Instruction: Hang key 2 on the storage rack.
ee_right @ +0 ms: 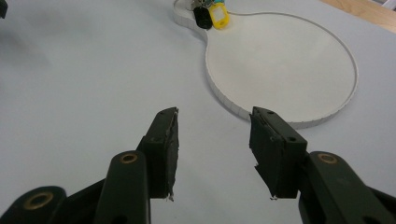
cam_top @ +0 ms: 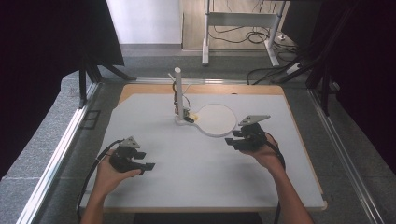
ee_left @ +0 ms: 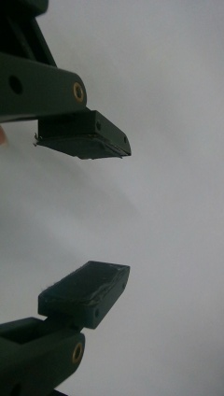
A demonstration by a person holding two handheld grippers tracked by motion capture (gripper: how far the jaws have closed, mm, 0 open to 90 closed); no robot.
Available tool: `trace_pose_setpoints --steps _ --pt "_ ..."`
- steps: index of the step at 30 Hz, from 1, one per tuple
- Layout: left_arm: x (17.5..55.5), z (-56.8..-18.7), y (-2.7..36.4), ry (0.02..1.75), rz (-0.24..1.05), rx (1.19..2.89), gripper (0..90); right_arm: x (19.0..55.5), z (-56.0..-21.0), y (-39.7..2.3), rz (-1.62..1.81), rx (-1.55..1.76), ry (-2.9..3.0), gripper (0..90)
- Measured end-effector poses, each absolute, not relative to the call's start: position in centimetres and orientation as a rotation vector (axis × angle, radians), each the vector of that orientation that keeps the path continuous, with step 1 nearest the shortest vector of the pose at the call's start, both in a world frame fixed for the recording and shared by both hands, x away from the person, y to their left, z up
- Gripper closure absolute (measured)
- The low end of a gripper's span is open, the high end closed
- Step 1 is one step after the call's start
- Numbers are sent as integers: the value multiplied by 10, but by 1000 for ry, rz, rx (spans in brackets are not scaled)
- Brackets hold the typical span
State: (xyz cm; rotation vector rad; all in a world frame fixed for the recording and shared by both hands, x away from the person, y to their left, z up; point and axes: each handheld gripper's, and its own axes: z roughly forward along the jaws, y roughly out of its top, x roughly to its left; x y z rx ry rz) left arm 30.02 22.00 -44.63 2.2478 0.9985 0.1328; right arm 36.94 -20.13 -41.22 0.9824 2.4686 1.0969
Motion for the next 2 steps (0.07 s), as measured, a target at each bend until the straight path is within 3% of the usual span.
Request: trace_pose_setpoints --steps 2 --pt "300 -447 220 994 130 2250 374 366 -419 -203 1088 983 2464 515"
